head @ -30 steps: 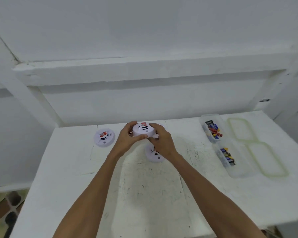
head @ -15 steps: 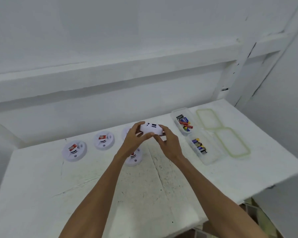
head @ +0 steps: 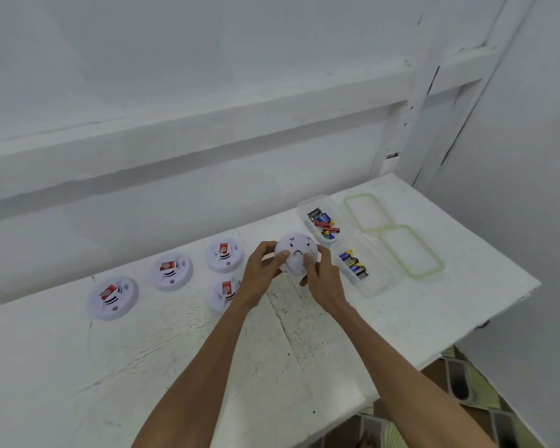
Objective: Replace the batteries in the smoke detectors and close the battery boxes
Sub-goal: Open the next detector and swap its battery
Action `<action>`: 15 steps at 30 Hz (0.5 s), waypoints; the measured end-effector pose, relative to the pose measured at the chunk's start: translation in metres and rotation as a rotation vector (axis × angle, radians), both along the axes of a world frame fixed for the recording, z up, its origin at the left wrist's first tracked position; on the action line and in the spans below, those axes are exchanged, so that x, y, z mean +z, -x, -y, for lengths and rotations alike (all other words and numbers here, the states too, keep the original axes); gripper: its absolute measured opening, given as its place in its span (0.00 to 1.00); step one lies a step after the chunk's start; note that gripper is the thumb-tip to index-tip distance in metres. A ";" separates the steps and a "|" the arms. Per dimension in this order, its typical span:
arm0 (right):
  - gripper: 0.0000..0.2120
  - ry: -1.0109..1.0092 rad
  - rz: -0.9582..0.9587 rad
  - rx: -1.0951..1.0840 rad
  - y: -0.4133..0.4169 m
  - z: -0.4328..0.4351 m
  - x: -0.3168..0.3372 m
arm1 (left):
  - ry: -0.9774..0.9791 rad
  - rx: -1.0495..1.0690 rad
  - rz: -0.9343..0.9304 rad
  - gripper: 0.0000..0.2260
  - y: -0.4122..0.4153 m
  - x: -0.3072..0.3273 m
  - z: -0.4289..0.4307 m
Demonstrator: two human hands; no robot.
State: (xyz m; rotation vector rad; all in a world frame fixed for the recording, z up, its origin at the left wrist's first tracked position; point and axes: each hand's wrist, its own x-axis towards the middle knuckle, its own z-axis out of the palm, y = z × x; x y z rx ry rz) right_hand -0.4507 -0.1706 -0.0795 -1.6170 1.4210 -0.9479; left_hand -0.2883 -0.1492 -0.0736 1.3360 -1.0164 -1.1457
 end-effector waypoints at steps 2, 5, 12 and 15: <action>0.21 -0.018 -0.015 -0.005 -0.002 -0.001 0.000 | -0.053 0.025 -0.102 0.14 0.004 -0.002 -0.002; 0.22 0.021 -0.022 -0.024 -0.007 -0.005 0.003 | -0.079 0.048 -0.206 0.16 0.006 -0.008 -0.002; 0.27 0.095 -0.081 0.037 -0.014 -0.010 0.004 | -0.091 0.081 -0.316 0.14 0.007 -0.023 -0.006; 0.28 0.046 -0.138 0.053 -0.017 -0.012 0.002 | -0.122 0.077 -0.292 0.15 0.008 -0.032 -0.011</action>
